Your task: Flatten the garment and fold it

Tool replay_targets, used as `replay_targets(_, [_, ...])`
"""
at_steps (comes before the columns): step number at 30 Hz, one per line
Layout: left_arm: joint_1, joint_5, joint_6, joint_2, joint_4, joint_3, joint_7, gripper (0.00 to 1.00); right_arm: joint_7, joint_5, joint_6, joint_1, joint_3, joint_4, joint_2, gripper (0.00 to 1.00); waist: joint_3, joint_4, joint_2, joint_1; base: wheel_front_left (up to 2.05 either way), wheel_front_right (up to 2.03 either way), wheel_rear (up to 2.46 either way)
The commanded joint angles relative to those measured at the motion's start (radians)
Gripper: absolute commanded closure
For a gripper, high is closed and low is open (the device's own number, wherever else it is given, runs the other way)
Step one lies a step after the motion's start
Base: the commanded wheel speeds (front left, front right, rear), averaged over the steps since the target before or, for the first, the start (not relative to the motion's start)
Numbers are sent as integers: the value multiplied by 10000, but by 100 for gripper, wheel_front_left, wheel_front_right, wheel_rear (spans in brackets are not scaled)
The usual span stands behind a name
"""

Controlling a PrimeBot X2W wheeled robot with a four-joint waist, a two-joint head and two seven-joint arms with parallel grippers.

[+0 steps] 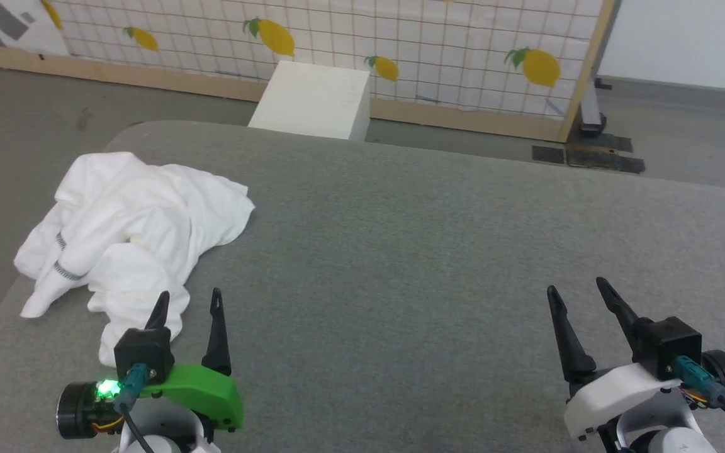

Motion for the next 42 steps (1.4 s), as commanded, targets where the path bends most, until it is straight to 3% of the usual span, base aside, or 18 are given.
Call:
replay_targets(1, [-79, -147, 95, 99, 34, -16, -102, 0, -106, 94, -6, -204, 33, 43, 11, 0, -19, 234, 0, 0, 0, 0, 0])
replay_targets(42, [497, -1049, 1017, 718, -87, -23, -744, 0, -699, 526, -11, -475, 283, 633, 22, 0, -109, 2381, 0, 0, 0, 0, 0])
